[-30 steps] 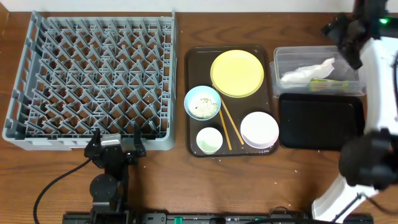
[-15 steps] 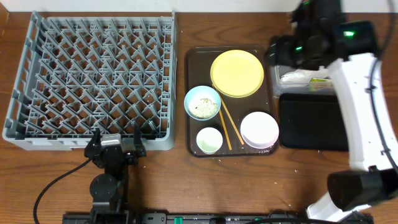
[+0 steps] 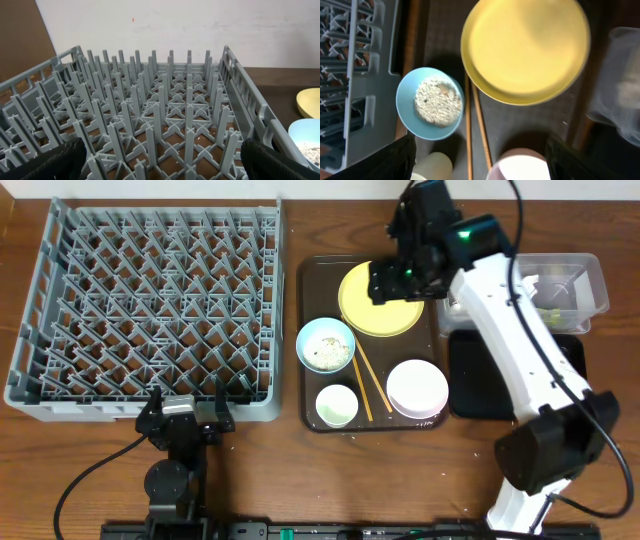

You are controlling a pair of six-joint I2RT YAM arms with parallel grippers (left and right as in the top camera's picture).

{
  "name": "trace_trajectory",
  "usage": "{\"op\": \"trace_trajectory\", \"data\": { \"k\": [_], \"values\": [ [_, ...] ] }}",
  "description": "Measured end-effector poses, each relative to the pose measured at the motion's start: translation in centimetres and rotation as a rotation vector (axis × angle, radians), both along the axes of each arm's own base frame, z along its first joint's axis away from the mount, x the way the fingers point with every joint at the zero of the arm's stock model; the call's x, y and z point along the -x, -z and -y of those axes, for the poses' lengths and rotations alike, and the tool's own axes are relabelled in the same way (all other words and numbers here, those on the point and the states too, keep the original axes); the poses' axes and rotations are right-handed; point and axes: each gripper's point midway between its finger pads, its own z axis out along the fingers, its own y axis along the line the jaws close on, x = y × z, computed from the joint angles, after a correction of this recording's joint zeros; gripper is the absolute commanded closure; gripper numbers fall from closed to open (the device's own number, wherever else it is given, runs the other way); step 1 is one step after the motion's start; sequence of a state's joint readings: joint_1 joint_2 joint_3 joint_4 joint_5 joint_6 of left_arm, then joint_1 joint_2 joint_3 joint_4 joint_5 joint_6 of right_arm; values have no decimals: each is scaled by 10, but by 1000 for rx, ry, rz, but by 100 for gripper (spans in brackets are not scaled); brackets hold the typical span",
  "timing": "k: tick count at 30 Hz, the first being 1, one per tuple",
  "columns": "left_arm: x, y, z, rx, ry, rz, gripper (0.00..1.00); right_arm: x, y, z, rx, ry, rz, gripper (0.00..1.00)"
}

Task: Sort waste into correct bins and load items into the dishwasher
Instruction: 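Move the right gripper to the light-blue bowl and grip its rim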

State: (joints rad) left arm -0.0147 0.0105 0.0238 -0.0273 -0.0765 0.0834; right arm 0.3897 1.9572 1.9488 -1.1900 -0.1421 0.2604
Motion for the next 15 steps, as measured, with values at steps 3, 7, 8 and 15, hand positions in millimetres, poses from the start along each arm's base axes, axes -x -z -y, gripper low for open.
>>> {"op": "trace_trajectory", "data": {
  "k": [3, 7, 8, 15],
  "values": [
    [0, 0, 0, 0, 0, 0, 1, -2, 12, -14, 3, -25, -6, 18],
    [0, 0, 0, 0, 0, 0, 1, -3, 29, -34, 6, -66, -14, 18],
    [0, 0, 0, 0, 0, 0, 1, -3, 32, -39, 7, -76, -15, 18],
    [0, 0, 0, 0, 0, 0, 1, -10, 54, -66, -3, -119, -4, 21]
  ]
}}
